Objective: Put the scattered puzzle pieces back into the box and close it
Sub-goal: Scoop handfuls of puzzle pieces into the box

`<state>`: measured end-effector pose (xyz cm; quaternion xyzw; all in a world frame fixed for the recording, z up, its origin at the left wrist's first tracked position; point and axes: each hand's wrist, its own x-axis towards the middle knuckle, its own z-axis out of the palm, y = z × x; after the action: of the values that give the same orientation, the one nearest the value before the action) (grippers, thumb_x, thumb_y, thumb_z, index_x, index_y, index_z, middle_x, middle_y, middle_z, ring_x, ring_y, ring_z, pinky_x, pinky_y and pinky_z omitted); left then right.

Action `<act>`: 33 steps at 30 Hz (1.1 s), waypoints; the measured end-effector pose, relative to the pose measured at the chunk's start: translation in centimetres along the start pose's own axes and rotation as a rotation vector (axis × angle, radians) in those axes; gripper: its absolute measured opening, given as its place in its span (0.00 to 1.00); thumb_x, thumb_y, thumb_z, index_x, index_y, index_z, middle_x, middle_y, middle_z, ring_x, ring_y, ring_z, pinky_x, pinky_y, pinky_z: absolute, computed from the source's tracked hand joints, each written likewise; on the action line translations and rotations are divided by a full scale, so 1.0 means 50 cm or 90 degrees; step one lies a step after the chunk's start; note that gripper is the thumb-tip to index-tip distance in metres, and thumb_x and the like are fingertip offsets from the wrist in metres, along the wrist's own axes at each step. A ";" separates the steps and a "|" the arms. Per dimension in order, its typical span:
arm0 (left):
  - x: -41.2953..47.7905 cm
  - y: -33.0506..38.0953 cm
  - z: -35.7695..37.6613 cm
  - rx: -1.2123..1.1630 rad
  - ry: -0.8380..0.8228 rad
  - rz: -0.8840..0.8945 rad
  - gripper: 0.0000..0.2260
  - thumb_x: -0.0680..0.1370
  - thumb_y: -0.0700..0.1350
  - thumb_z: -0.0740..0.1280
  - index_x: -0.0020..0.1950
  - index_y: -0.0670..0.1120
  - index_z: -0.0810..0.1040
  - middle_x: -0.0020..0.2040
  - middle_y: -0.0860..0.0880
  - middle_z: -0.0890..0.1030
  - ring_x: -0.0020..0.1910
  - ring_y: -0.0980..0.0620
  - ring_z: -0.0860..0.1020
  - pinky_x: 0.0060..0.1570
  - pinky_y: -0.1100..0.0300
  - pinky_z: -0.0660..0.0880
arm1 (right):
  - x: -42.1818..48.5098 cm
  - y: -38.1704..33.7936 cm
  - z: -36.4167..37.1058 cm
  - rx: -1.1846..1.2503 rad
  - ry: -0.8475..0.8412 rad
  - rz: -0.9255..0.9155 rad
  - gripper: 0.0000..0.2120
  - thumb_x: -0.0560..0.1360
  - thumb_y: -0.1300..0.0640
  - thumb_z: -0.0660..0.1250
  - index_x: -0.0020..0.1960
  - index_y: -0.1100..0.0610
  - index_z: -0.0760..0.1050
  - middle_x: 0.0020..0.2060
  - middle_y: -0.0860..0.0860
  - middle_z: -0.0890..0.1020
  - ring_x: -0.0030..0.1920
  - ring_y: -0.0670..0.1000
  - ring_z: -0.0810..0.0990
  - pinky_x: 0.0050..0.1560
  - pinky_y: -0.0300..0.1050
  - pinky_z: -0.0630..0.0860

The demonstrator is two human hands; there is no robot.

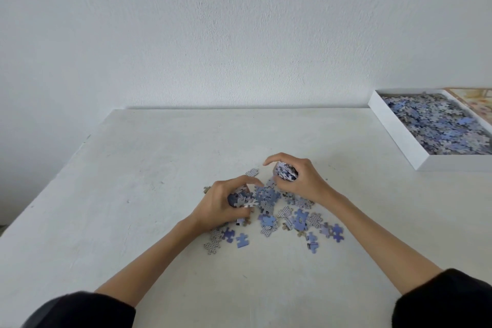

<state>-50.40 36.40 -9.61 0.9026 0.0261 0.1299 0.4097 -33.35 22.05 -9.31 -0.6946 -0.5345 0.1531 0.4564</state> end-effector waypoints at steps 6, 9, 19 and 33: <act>0.030 0.013 -0.014 -0.099 0.035 -0.004 0.05 0.71 0.39 0.69 0.43 0.49 0.80 0.41 0.56 0.82 0.35 0.60 0.78 0.38 0.71 0.71 | 0.004 -0.022 -0.041 0.043 -0.018 0.011 0.10 0.71 0.66 0.67 0.42 0.50 0.76 0.38 0.46 0.79 0.35 0.47 0.76 0.38 0.37 0.73; 0.048 0.020 -0.016 -0.119 0.033 0.006 0.03 0.70 0.44 0.68 0.43 0.48 0.80 0.40 0.54 0.82 0.37 0.57 0.79 0.40 0.66 0.74 | 0.006 -0.027 -0.065 0.059 -0.021 0.021 0.11 0.70 0.68 0.68 0.42 0.51 0.76 0.37 0.44 0.79 0.37 0.43 0.76 0.40 0.35 0.72; 0.168 0.096 0.031 -0.133 0.004 0.054 0.02 0.71 0.41 0.70 0.43 0.47 0.80 0.37 0.54 0.81 0.31 0.56 0.78 0.36 0.65 0.74 | 0.004 -0.025 -0.201 0.060 -0.007 -0.002 0.07 0.70 0.67 0.68 0.42 0.55 0.77 0.39 0.51 0.79 0.38 0.49 0.77 0.40 0.39 0.73; 0.462 0.285 0.245 -0.129 -0.055 0.112 0.06 0.71 0.32 0.70 0.42 0.42 0.79 0.36 0.45 0.80 0.28 0.50 0.79 0.30 0.59 0.76 | -0.039 0.118 -0.563 -0.049 0.077 -0.012 0.07 0.70 0.66 0.69 0.43 0.55 0.77 0.40 0.43 0.80 0.43 0.44 0.78 0.49 0.38 0.74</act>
<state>-25.82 21.51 -1.77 0.8601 -0.0840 0.1280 0.4867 -10.81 7.00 0.55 -0.7147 -0.5175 0.0859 0.4626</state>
